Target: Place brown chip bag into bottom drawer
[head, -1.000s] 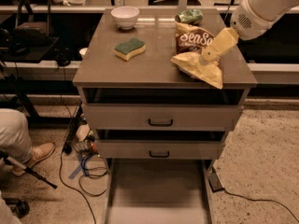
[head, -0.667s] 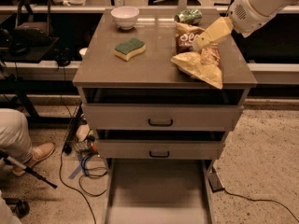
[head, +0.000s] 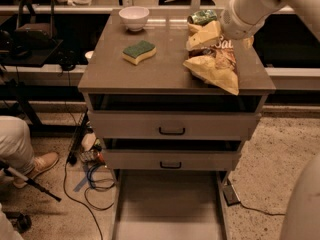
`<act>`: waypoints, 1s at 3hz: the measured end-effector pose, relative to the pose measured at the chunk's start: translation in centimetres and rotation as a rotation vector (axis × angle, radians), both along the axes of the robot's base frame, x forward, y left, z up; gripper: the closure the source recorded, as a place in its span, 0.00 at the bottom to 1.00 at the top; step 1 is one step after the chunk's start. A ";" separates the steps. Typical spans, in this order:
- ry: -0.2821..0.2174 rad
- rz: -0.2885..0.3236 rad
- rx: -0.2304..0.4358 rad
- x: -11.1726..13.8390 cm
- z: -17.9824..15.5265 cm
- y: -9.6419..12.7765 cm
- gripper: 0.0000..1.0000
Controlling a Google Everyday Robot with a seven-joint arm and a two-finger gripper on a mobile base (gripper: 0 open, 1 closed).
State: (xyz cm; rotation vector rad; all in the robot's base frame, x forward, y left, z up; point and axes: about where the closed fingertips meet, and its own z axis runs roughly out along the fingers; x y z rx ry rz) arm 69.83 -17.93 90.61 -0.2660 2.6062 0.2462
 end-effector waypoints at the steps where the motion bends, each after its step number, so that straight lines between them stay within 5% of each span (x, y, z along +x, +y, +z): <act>1: 0.030 -0.100 -0.050 2.1 -2.1 1.5 0.00; 2: 0.045 -0.147 -0.100 3.2 -3.2 2.3 0.00; 3: 0.067 -0.171 -0.147 4.1 -4.9 3.3 0.18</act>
Offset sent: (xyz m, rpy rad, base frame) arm 0.0453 0.0331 -0.0394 -0.1562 0.0554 -0.2050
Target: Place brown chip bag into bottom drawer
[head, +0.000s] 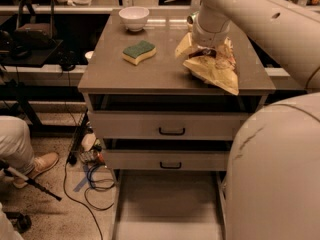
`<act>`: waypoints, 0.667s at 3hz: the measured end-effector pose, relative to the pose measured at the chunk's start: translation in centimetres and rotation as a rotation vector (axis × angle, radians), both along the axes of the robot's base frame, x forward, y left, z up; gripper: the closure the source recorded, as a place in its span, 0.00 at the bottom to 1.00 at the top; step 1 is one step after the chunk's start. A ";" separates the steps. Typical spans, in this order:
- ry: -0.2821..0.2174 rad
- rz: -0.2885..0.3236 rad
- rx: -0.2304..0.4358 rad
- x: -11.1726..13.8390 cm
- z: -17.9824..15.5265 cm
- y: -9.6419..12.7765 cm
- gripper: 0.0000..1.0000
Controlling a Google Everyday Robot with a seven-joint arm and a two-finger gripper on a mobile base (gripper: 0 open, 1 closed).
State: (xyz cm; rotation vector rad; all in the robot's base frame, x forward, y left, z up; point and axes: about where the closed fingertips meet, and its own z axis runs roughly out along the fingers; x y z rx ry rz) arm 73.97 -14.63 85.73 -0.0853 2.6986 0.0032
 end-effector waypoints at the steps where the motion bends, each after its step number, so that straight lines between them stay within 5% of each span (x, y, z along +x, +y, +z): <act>1: 0.027 -0.013 -0.027 0.3 -1.5 0.4 0.41; 2: 0.005 -0.011 -0.064 -0.5 -0.9 0.3 0.64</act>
Offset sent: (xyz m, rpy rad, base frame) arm -0.0181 -0.0009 0.0094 -0.1100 -0.0345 -0.0096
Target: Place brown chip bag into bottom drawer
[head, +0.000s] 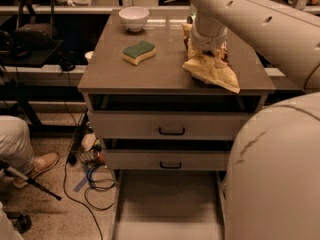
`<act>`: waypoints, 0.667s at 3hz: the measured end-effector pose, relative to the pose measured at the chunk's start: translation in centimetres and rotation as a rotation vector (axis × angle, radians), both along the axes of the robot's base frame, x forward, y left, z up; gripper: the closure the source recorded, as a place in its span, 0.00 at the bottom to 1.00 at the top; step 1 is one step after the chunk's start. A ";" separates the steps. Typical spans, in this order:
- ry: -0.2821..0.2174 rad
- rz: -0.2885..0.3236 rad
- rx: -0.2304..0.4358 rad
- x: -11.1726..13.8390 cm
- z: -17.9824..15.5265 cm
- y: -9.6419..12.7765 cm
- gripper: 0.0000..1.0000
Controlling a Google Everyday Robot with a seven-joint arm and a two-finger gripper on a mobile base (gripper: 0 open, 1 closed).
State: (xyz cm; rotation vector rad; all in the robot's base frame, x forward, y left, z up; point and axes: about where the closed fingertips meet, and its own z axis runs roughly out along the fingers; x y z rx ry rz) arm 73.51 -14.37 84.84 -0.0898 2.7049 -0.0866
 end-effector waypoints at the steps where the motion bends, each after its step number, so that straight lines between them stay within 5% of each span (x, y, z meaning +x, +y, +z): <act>1: -0.063 -0.009 -0.031 -1.6 2.1 -0.4 0.85; 2: -0.166 -0.031 -0.079 -9.5 7.4 -3.0 1.00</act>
Offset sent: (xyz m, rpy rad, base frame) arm -0.1828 -0.0548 0.1483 -0.1217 -0.2793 -0.0511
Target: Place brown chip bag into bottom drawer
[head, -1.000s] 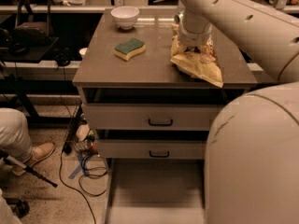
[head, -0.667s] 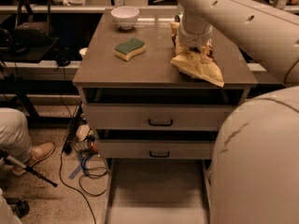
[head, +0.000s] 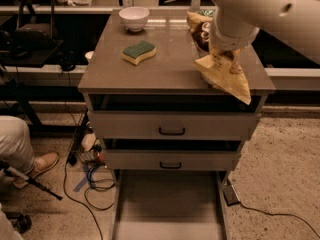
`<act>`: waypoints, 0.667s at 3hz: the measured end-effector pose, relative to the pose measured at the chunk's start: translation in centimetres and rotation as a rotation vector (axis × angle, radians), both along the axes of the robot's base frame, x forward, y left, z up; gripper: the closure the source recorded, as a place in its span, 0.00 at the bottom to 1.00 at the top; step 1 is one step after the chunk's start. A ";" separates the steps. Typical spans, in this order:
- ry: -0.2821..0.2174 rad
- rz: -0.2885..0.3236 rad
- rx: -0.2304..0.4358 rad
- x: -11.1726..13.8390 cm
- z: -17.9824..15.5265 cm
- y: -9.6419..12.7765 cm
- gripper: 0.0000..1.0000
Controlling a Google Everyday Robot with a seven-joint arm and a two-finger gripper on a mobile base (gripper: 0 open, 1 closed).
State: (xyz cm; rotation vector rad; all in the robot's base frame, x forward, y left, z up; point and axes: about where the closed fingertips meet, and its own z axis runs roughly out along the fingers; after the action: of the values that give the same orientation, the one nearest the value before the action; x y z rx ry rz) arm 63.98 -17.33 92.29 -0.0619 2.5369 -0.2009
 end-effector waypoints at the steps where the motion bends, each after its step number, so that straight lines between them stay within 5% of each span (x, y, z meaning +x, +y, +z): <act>1: -0.056 0.038 0.034 -5.1 3.3 -2.4 1.00; 2: -0.046 0.064 0.054 -5.7 3.4 -1.9 1.00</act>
Offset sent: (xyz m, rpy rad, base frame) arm -0.0423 -0.0229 0.0292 0.0235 -0.0533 0.0246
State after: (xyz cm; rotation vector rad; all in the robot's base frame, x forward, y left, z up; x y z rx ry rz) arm 58.29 -19.24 95.68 -0.1152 2.4893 -0.1071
